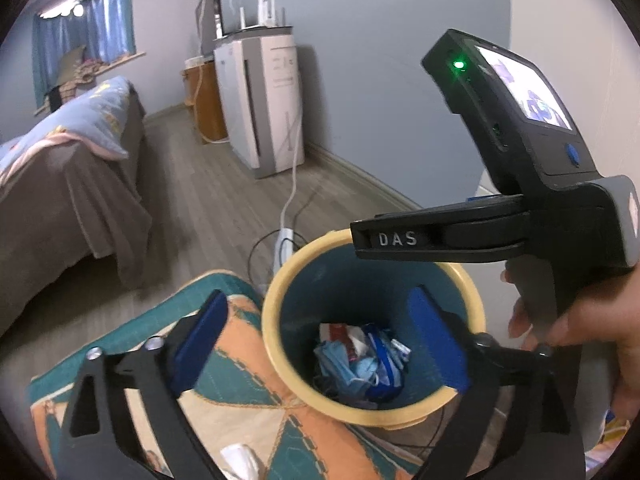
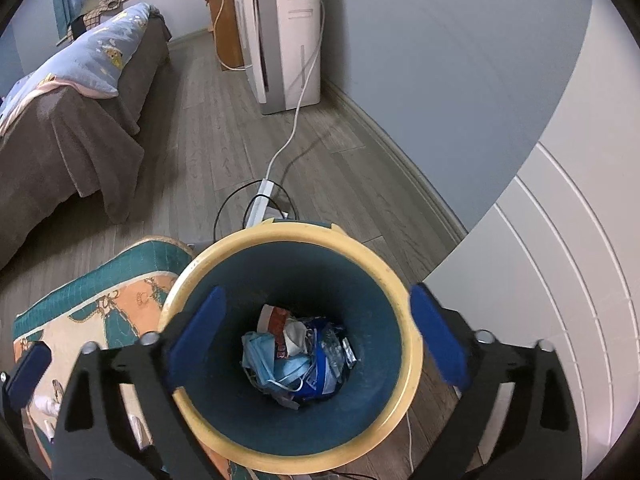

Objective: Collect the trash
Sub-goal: 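Open both grippers to drop the medicine box and blue mask into the bin, then move both grippers back over the rug toward the spray bottle and tissue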

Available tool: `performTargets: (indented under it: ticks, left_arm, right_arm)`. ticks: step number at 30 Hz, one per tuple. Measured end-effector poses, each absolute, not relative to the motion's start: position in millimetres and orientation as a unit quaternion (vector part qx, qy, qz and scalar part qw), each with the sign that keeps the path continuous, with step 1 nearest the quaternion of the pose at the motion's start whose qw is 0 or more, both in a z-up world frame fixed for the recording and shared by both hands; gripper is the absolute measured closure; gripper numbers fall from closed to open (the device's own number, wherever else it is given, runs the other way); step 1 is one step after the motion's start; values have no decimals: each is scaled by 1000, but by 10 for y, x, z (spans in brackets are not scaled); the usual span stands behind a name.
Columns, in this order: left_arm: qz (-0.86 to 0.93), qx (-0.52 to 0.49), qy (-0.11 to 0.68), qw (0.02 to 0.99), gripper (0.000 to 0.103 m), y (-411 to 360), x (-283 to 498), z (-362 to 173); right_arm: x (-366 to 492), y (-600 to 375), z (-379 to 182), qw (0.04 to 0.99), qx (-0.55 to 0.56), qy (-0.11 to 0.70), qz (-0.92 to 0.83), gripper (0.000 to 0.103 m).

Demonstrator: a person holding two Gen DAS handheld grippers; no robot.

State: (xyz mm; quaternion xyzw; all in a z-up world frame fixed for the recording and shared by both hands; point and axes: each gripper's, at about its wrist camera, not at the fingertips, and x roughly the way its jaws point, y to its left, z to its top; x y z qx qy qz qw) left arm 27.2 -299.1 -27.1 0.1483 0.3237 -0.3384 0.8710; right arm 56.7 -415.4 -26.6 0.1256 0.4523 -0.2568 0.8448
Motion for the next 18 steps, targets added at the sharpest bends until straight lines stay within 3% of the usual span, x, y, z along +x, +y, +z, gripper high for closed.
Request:
performTargets:
  ticks: [18]
  left_arm:
    - [-267,130,370,880,7,-2341,515,-342]
  right_arm:
    - [702,-3892,-283,846,95,467,-238,6]
